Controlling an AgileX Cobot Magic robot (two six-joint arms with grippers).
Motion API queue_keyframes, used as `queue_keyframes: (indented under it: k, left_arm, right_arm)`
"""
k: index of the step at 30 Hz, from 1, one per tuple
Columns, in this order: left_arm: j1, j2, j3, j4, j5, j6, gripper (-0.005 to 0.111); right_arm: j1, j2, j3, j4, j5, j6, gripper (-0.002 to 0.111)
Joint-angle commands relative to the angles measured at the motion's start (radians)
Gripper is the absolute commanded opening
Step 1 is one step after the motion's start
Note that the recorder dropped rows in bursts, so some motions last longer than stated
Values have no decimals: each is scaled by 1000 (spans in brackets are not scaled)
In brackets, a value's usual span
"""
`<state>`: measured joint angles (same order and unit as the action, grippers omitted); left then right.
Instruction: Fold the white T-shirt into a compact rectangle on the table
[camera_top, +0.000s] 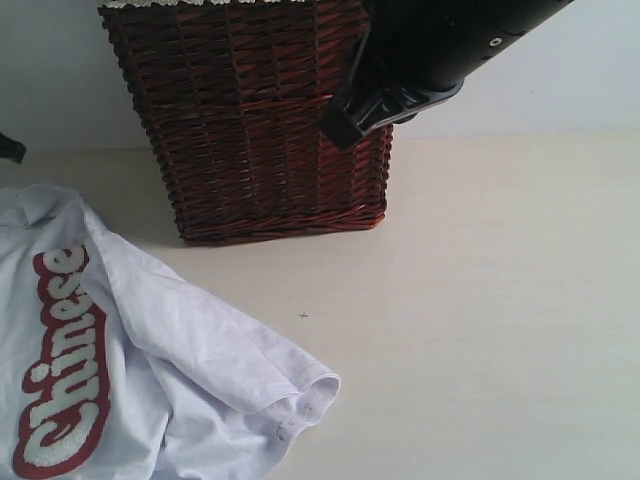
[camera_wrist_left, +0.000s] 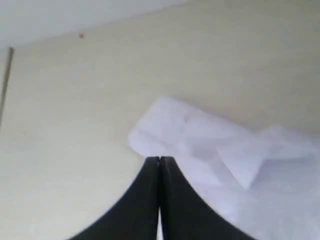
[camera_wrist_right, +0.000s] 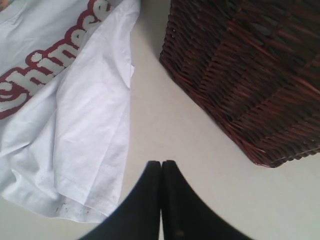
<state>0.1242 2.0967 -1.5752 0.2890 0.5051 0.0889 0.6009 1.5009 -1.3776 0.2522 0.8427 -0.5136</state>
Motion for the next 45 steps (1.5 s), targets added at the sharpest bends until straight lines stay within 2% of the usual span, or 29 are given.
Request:
queue_keyframes:
  k: [1,3,8,13,22,33,35,40,45]
  left_arm:
    - [54,-25,156,-359,32,281,0]
    - [79,8,186,-457,22,349,0]
    - [85,98,186,-499,-171,354,0]
    - [85,150,161,-510,-271,354,0]
    - [75,155,118,-514,-300,354,0]
    - [-6,153,118,-518,-304,409,0]
    - [-13,158,118,-518,-338,415,0]
    - [-1,162,114,-510,-459,417,0]
    - [24,207,39,-507,-458,430,0]
  right_arm:
    - [-2,2,5,-4,-6,-8,0]
    - [-2,2,5,-4,-6,-8,0]
    - [-2,2,9,0,-8,-8,0]
    - [-2,2,26,0,-40,-8,0]
    - [-2,28,26,1,-39,-8,0]
    - [-2,67,26,0,-44,-15,0]
    - [-2,67,26,0,-37,-15,0]
    - [-2,67,26,2,-26,-15,0]
    - [-2,67,26,0,-30,-15,0]
